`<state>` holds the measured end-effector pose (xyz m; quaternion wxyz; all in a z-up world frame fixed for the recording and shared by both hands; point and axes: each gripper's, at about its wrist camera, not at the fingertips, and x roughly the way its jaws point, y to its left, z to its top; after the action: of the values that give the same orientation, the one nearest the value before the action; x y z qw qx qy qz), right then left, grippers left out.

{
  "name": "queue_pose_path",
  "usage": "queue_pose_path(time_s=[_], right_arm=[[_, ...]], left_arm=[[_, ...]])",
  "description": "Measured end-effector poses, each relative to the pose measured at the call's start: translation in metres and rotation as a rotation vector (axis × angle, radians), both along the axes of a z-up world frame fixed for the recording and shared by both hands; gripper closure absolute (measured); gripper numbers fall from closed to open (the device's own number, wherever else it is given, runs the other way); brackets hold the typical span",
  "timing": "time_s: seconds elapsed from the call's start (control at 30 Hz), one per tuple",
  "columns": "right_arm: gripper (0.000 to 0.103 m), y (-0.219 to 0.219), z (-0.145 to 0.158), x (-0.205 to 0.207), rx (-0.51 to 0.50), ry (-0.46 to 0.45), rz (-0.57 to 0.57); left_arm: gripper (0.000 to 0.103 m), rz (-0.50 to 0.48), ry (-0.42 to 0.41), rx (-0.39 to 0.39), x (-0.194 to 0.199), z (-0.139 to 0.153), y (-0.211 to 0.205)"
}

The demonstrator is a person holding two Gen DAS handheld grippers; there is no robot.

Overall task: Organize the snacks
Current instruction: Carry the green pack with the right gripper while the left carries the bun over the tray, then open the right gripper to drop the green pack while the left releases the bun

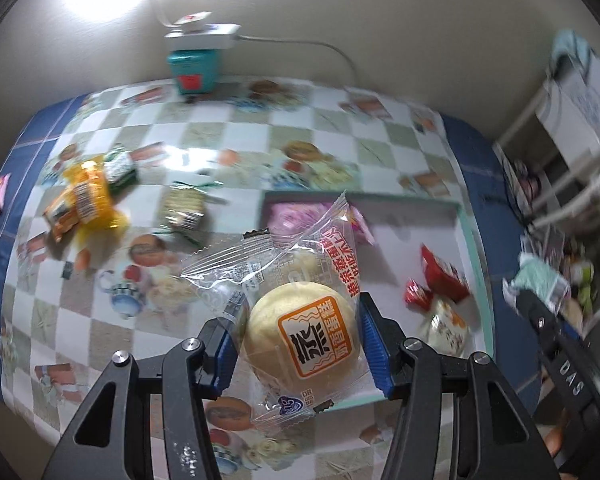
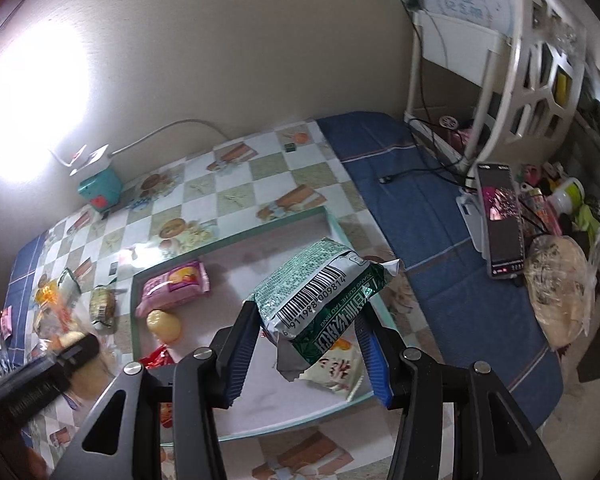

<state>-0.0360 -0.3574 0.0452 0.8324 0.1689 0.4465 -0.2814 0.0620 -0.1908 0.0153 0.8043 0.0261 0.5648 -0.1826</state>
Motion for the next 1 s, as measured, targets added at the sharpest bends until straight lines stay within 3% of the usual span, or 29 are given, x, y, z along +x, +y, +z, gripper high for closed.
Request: queue_pose_path(time_s=[0.17,0.37,0.8,1.0], right_arm=[[0.051,-0.010,-0.019,0.001,0.024,0.053,-0.016],[0.051,-0.016,-0.054,0.008,0.080,0.139,-0.014],[0.051,-0.012,-0.072,0.016,0.109,0.179,0.009],[0.050,-0.013,-0.073,0.017,0.114,0.186,0.003]], left_arm=[[0.047,-0.068,0.022,0.056,-0.010,-0.020,-0.028],[0.047,-0.083,0.024,0.082,-0.009,-0.033,-0.040],[0.046,-0.071,0.032,0.081,0.003,-0.045,-0.046],[0.030,-0.076,0.019,0.079,0.002,-0.040,-0.047]])
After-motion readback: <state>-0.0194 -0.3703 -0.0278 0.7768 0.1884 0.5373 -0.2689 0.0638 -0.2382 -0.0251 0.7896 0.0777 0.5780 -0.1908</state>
